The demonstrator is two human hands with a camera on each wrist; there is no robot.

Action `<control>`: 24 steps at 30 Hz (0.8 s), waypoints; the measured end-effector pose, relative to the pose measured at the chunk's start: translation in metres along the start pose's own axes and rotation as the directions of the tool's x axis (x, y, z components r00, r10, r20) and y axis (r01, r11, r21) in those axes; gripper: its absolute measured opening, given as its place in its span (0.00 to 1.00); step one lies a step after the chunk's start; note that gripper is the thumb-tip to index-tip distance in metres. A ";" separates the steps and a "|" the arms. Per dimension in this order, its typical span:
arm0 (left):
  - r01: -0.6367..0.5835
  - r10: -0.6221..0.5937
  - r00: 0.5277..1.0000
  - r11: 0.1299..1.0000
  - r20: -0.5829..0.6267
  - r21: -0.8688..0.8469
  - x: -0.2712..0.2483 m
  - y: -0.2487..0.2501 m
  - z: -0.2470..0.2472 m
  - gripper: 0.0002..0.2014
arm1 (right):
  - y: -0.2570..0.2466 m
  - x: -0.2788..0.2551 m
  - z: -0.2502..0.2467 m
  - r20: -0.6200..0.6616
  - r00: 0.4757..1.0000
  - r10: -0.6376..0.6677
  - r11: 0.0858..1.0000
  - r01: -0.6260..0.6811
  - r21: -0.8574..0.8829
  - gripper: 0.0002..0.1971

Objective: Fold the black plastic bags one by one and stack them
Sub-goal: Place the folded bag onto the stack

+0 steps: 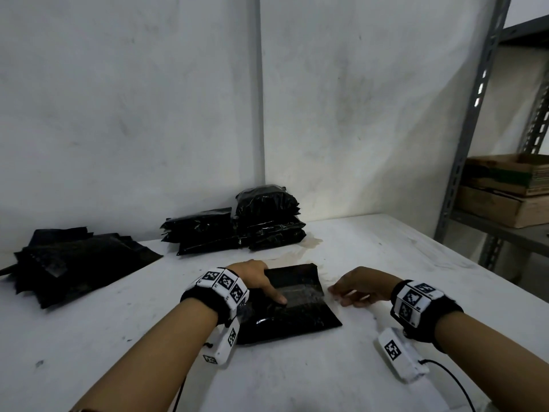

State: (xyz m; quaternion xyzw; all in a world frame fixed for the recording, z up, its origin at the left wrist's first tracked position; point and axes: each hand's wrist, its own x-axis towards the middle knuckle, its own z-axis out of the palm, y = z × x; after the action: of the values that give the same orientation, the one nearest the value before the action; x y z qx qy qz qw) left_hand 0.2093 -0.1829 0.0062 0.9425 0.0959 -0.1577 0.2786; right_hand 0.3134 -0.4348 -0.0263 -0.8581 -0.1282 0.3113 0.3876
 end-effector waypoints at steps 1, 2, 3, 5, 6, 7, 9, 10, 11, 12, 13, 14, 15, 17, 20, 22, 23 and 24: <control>-0.014 0.014 1.000 1.000 -0.001 -0.009 -0.002 -0.001 -0.001 0.37 | -0.001 0.000 0.000 -0.002 1.000 -0.026 0.999 0.026 0.019 0.09; -0.033 0.033 0.999 0.999 0.000 -0.027 -0.004 -0.002 -0.001 0.33 | -0.002 0.000 0.001 0.001 0.999 -0.052 0.998 0.052 0.042 0.09; -0.053 0.053 0.999 0.997 0.001 -0.054 -0.008 -0.003 -0.002 0.32 | -0.004 0.000 0.002 0.015 0.997 -0.078 0.995 0.077 0.064 0.10; -0.092 0.092 0.996 0.990 -0.009 -0.104 -0.014 -0.007 -0.005 0.34 | -0.009 -0.001 0.005 0.063 0.991 -0.120 0.988 0.113 0.104 0.10; -0.112 0.110 0.994 0.987 -0.024 -0.116 -0.017 -0.010 -0.008 0.34 | -0.012 -0.001 0.007 0.092 0.986 -0.141 0.984 0.129 0.125 0.09; -0.127 0.123 0.992 0.984 -0.037 -0.124 -0.021 -0.013 -0.011 0.34 | -0.015 0.000 0.009 0.122 0.979 -0.161 0.978 0.142 0.150 0.09; -0.147 0.140 0.988 0.980 -0.059 -0.132 -0.027 -0.022 -0.016 0.34 | -0.020 0.001 0.015 0.178 0.964 -0.197 0.967 0.161 0.199 0.08; -0.152 0.144 0.987 0.979 -0.069 -0.134 -0.030 -0.028 -0.018 0.34 | -0.023 0.002 0.018 0.198 0.957 -0.213 0.961 0.169 0.221 0.08; -0.157 0.146 0.986 0.977 -0.080 -0.142 -0.033 -0.033 -0.020 0.34 | -0.025 0.003 0.022 0.211 0.950 -0.228 0.953 0.173 0.247 0.08; -0.162 0.149 0.984 0.975 -0.095 -0.153 -0.036 -0.038 -0.021 0.34 | -0.027 0.004 0.026 0.218 0.946 -0.240 0.945 0.175 0.276 0.08; -0.165 0.147 0.983 0.972 -0.113 -0.165 -0.037 -0.044 -0.023 0.34 | -0.029 0.006 0.029 0.222 0.942 -0.250 0.935 0.176 0.308 0.07; -0.164 0.143 0.981 0.971 -0.128 -0.176 -0.039 -0.049 -0.023 0.35 | -0.031 0.007 0.033 0.222 0.939 -0.262 0.925 0.179 0.334 0.05; -0.163 0.138 0.981 0.969 -0.137 -0.188 -0.040 -0.053 -0.024 0.36 | -0.033 0.009 0.037 0.220 0.937 -0.272 0.918 0.184 0.353 0.05; -0.172 0.143 0.979 0.962 -0.144 -0.213 -0.041 -0.061 -0.025 0.38 | -0.037 0.011 0.042 0.206 0.937 -0.282 0.911 0.194 0.365 0.06; -0.188 0.154 0.975 0.955 -0.160 -0.230 -0.043 -0.067 -0.026 0.39 | -0.042 0.012 0.046 0.180 0.941 -0.286 0.907 0.205 0.368 0.13; -0.205 0.165 0.970 0.951 -0.178 -0.232 -0.045 -0.069 -0.026 0.36 | -0.043 0.012 0.048 0.183 0.942 -0.281 0.906 0.197 0.375 0.16; -0.209 0.168 0.969 0.950 -0.181 -0.233 -0.046 -0.070 -0.026 0.36 | -0.043 0.012 0.048 0.178 0.944 -0.277 0.909 0.198 0.366 0.18; -0.211 0.170 0.968 0.949 -0.183 -0.235 -0.047 -0.070 -0.026 0.35 | -0.044 0.012 0.049 0.157 0.948 -0.276 0.913 0.207 0.351 0.19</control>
State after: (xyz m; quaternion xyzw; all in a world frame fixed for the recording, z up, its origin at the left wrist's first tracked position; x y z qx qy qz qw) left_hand 0.1535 -0.1150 0.0084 0.9137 0.0454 -0.0402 0.4018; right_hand 0.2926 -0.3711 -0.0237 -0.7223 -0.2188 0.3636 0.5460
